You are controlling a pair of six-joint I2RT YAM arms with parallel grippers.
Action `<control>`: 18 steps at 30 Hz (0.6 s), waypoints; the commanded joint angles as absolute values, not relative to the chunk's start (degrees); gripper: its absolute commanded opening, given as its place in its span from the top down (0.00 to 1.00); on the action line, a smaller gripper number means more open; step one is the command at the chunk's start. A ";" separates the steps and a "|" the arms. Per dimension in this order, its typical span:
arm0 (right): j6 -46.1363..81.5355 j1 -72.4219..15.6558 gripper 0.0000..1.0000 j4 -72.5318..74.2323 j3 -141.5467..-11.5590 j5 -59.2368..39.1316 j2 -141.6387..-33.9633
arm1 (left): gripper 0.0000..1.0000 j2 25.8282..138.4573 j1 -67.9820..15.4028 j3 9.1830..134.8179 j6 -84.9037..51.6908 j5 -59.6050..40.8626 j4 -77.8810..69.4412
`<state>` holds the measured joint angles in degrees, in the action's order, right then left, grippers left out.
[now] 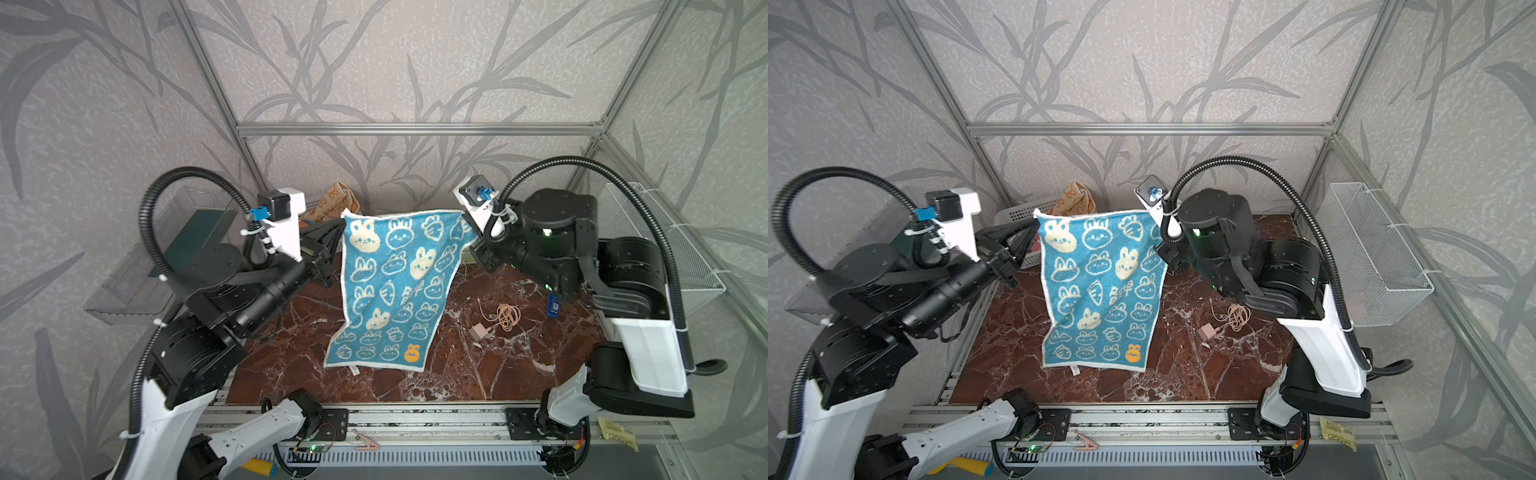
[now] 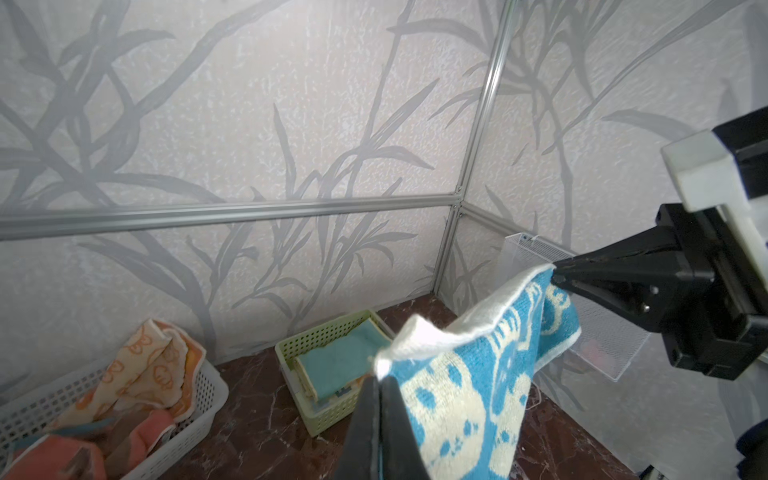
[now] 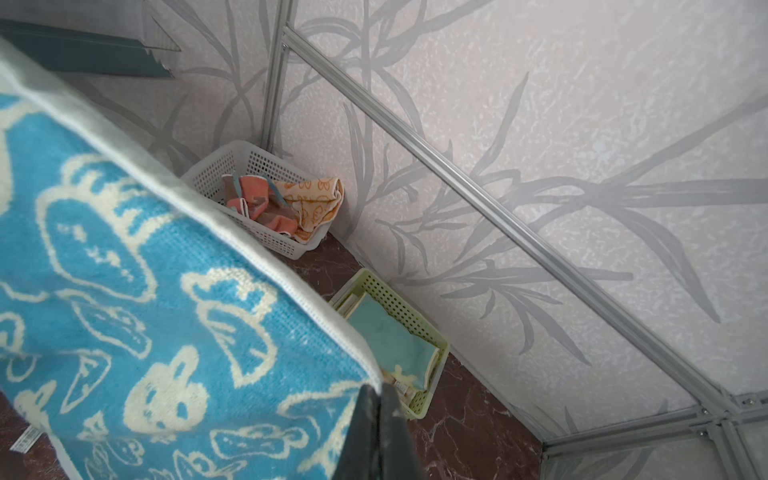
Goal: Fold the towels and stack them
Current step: 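Lay the bunny towel flat on the table with both grippers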
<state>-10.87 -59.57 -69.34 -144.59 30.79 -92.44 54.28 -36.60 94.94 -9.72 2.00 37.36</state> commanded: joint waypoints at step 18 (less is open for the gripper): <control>-4.18 -36.80 1.00 -66.33 -156.84 -14.46 -144.73 | 1.00 84.30 -5.63 60.06 -23.38 -15.74 2.66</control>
<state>-5.37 -35.73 -63.29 -150.12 -7.62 -142.89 84.31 -6.22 59.92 -22.26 -14.87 10.63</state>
